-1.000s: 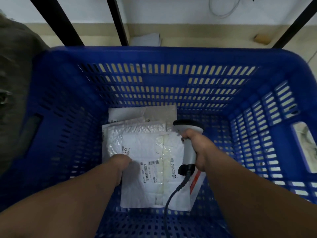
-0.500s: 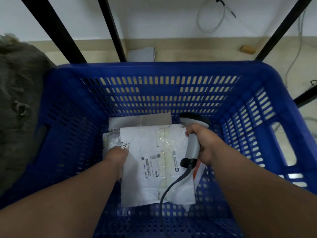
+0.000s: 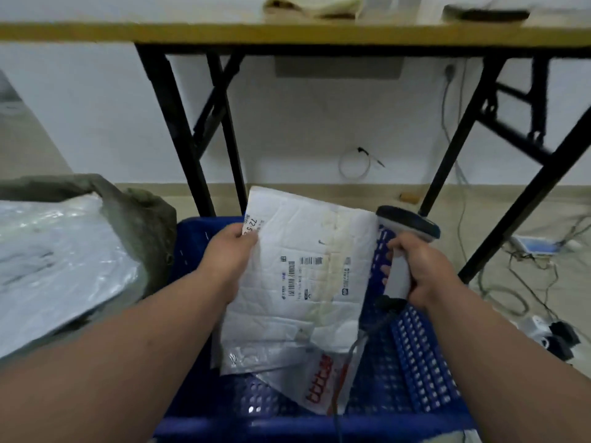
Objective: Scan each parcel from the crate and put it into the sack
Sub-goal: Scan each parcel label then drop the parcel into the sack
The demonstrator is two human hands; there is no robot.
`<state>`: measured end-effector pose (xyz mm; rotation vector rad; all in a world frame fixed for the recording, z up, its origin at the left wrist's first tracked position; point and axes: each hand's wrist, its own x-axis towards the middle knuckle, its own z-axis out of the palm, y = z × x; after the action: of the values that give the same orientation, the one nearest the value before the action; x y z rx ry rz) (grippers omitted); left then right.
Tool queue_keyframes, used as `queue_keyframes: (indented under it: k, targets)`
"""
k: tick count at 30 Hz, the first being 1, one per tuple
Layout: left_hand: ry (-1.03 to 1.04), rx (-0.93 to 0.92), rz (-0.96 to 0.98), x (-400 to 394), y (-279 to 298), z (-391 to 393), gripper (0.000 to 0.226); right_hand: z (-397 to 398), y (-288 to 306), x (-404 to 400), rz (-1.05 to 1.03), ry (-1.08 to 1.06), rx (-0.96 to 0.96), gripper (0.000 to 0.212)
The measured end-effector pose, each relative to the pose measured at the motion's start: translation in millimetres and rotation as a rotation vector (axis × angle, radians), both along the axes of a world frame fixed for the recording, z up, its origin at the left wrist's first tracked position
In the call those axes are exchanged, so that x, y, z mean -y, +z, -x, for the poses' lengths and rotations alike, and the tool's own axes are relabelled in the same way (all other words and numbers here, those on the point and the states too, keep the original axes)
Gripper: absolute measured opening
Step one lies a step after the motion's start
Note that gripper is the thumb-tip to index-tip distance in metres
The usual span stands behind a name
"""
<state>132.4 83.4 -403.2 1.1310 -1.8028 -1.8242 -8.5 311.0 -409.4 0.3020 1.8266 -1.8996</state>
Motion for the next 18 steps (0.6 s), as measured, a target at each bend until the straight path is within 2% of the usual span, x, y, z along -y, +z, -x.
queue_keyframes:
  k: [4, 8, 13, 18]
  targets:
    - [0.070, -0.100, 0.075, 2, 59, -35, 0.016, -35, 41, 2, 0.112, 0.025, -0.097, 0.010]
    - [0.192, -0.157, 0.128, 11, 91, -68, 0.012, -69, 74, 13, 0.194, 0.142, -0.200, 0.009]
    - [0.245, -0.205, 0.069, 30, 88, -89, 0.013, -101, 91, 27, 0.111, 0.357, -0.365, 0.010]
    - [0.275, -0.214, 0.003, 40, 62, -97, 0.013, -117, 91, 41, -0.041, 0.488, -0.433, 0.013]
